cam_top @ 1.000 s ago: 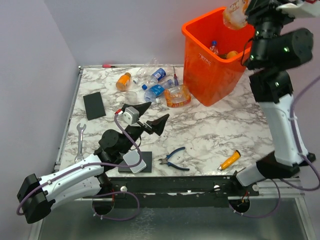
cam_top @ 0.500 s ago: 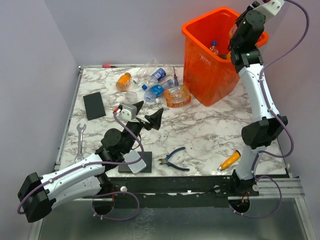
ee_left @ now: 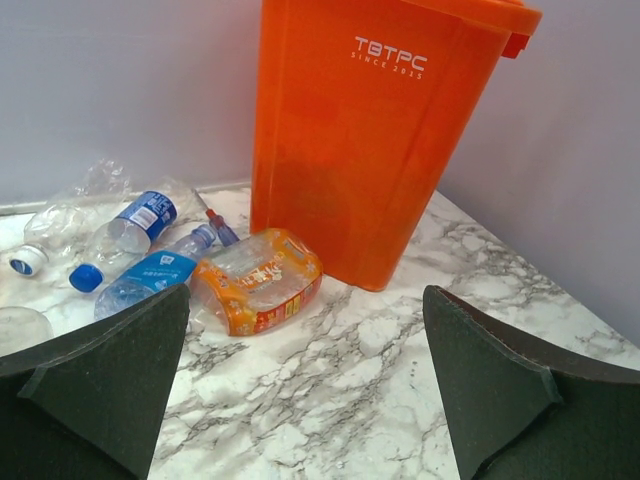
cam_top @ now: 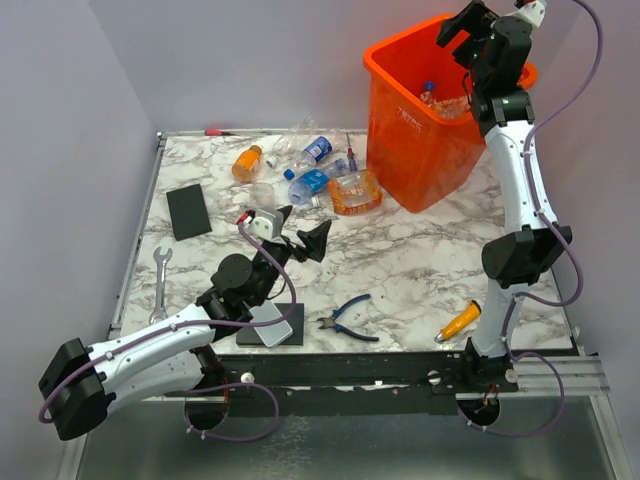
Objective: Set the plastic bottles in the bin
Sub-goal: Place the plastic bottle in the trash bin, then pick up the plastic bottle at the center of the board.
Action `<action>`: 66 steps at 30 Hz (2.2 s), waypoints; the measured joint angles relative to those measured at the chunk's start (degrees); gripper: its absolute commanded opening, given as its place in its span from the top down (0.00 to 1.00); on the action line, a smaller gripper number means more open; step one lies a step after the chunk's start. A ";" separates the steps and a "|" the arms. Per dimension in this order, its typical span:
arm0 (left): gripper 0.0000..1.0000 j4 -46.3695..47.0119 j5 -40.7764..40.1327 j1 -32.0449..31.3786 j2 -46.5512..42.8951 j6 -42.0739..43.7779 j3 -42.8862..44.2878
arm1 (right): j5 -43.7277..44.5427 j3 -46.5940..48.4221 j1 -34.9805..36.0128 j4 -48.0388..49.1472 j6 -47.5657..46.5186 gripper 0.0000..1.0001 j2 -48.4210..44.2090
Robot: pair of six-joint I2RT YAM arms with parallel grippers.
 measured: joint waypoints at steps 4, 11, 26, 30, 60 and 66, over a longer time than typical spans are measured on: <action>0.01 -0.07 0.04 0.00 0.44 0.02 0.02 | -5.49 2.32 0.15 -0.52 2.01 0.00 -1.14; 0.01 -2.71 -4.85 0.00 1.42 0.63 1.27 | -15.17 -4.11 1.57 1.53 4.83 0.01 -13.46; 0.01 -29.33 -10.05 20.31 22.82 -9.77 20.09 | -38.14 -75.38 7.34 16.61 3.02 0.01 -59.98; 0.01 -35.56 -3.43 26.93 31.91 -12.46 26.32 | -39.47 -89.33 7.34 15.63 3.93 0.01 -65.92; 0.01 -61.02 -1.84 33.51 66.82 -2.29 60.81 | -44.06 -102.49 7.34 13.62 7.54 0.01 -79.89; 0.23 -62.42 -0.68 34.64 68.46 -2.32 60.78 | -44.06 -102.49 7.34 11.78 7.50 0.01 -80.11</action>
